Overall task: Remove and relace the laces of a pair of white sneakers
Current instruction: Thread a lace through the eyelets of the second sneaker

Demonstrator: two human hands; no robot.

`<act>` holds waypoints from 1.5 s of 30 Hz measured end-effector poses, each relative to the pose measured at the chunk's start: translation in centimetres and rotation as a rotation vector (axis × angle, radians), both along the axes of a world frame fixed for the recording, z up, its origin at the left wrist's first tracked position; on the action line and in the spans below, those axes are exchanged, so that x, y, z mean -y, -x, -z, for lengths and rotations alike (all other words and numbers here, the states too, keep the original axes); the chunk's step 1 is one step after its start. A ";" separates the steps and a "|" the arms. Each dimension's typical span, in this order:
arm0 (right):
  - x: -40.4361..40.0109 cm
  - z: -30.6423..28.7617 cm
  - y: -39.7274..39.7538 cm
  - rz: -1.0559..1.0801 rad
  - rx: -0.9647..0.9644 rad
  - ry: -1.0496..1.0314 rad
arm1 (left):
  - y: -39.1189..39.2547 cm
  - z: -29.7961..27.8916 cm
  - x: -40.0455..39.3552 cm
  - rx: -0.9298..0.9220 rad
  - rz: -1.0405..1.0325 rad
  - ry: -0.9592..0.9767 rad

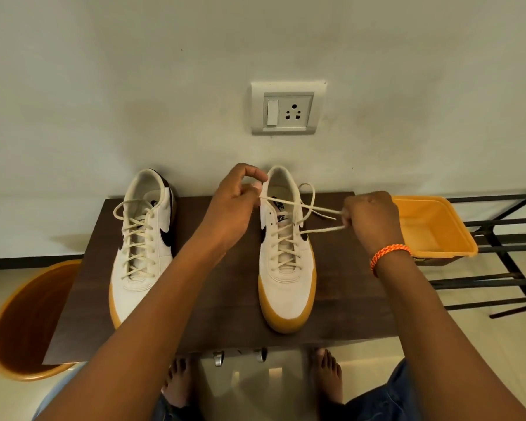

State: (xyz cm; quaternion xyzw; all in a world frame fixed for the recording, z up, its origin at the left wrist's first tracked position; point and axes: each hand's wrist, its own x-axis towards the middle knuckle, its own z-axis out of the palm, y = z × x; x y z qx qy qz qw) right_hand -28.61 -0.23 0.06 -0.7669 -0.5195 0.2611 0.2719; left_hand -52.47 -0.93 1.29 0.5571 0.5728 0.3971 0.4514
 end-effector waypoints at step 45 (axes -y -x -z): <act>1.7 3.5 6.3 -0.280 0.239 -0.403 | -0.4 3.4 -0.9 -0.360 -0.041 -0.072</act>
